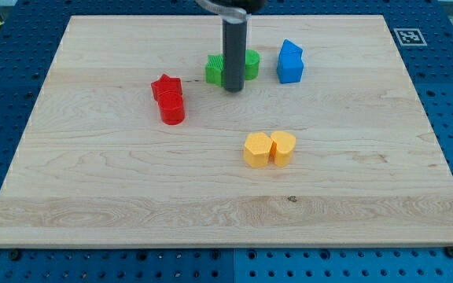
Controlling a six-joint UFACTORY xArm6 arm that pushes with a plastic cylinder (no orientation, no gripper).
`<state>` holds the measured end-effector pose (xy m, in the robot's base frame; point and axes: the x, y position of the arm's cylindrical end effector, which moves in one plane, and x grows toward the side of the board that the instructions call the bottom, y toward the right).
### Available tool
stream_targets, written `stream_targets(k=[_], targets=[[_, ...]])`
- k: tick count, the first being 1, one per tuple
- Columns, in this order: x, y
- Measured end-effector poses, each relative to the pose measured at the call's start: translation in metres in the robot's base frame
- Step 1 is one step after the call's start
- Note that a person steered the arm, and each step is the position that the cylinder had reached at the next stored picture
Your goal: Move the green circle into the green star
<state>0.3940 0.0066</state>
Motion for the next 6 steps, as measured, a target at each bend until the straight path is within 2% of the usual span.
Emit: stream_targets(k=[1,2,4,6], targets=[[0.011,0.006],[-0.008,0.045],[-0.013,0.082],[-0.051,0.063]])
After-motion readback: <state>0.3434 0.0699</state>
